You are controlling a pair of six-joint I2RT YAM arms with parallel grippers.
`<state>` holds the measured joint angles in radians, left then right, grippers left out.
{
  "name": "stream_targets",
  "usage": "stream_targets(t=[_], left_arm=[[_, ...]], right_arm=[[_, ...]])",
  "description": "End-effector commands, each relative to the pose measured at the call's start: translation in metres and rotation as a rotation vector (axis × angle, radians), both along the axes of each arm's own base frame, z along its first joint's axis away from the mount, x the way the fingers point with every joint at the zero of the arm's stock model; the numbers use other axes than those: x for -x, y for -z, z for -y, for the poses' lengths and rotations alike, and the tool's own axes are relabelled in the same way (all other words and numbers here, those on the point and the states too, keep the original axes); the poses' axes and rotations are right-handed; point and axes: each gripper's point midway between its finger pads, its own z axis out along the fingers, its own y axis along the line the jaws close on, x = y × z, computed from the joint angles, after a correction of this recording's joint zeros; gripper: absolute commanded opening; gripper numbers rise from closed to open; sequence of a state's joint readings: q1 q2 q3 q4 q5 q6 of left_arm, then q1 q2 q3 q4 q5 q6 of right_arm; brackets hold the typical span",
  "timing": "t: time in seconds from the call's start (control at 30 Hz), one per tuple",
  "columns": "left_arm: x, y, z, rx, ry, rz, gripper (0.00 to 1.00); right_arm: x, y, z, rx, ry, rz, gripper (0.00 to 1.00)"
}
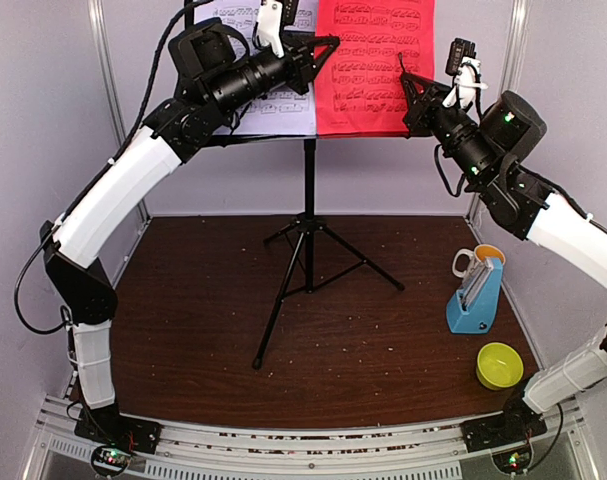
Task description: Set up the instrument practice props
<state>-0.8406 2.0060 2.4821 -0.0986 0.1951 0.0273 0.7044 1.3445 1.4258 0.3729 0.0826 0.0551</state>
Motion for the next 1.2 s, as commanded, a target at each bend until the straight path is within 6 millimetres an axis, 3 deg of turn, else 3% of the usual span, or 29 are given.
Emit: stream_targets(t=[0.0,0.37,0.6,0.7,0.87,0.97,1.17], left_arm=[[0.003,-0.016,-0.009,0.037,-0.015,0.028,0.21],[0.021,-0.035,-0.036,0.038,-0.071,0.068,0.57],[0.033,-0.043,-0.055,0.024,-0.113,0.094,0.68],[0.039,-0.045,-0.065,0.015,-0.131,0.104,0.7],[0.053,-0.045,-0.082,-0.002,-0.145,0.114,0.75],[0.057,-0.037,-0.094,-0.019,-0.167,0.09,0.77],[0.057,-0.009,-0.126,-0.015,-0.197,-0.016,0.82]], right_arm=[[0.011,-0.009,0.002,-0.015,-0.032,0.035,0.03],[0.011,-0.008,0.0,-0.016,-0.045,0.03,0.23],[0.013,-0.009,0.001,-0.015,-0.043,0.033,0.32],[0.015,-0.009,0.003,-0.009,-0.039,0.038,0.42],[0.024,-0.013,0.009,0.015,-0.035,0.051,0.7],[0.028,-0.014,0.014,0.037,-0.023,0.047,0.82],[0.041,-0.007,0.021,0.067,-0.039,0.022,0.97]])
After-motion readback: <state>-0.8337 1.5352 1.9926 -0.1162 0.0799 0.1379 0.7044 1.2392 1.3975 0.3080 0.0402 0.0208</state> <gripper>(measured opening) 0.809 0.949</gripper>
